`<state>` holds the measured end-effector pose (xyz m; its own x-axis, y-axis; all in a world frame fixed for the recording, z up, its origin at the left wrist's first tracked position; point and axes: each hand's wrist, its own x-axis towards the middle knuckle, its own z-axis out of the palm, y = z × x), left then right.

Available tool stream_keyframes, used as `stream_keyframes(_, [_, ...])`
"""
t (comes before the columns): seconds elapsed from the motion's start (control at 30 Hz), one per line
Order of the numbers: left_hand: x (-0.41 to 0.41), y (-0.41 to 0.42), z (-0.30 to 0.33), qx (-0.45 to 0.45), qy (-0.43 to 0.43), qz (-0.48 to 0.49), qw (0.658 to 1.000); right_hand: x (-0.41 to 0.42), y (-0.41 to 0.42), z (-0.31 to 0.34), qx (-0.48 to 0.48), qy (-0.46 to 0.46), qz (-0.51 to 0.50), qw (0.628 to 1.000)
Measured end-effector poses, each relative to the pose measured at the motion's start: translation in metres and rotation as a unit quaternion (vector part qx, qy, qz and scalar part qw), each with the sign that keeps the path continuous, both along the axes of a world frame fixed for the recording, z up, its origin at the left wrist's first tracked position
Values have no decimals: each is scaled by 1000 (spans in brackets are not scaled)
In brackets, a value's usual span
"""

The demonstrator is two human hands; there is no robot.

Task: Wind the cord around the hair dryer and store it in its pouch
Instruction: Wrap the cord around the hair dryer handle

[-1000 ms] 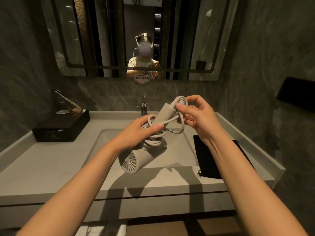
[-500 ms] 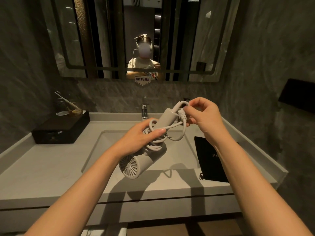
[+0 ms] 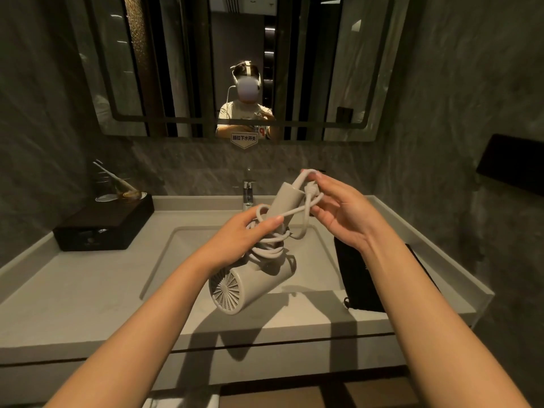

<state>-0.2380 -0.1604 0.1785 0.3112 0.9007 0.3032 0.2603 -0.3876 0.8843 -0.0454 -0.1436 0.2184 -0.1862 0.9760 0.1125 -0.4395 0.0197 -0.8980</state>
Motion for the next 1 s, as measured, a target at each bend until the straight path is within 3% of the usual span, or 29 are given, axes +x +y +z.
stream_keyframes(0.13, [3,-6,4,-56,-49,-1,997,0,1,-1,-5,98,43,994])
stream_keyframes(0.23, [4,-13,11,-151,-146,-26,977,0,0,-5,13,150,66,986])
stream_keyframes(0.37, [2,-20,18,-171,-152,-61,972,2,4,-3,27,157,-3,987])
stream_keyframes(0.57, [0,-21,17,-162,-118,-69,977,15,8,1,52,48,-166,984])
stream_keyframes(0.67, [3,-15,9,-132,-108,-18,985,14,8,-7,55,-1,-208,977])
stream_keyframes(0.87, [15,-3,3,-62,-55,51,995,14,11,-24,-17,2,-133,991])
stream_keyframes(1.0, [30,-2,7,-156,-104,-17,982,17,10,-30,2,-92,-110,990])
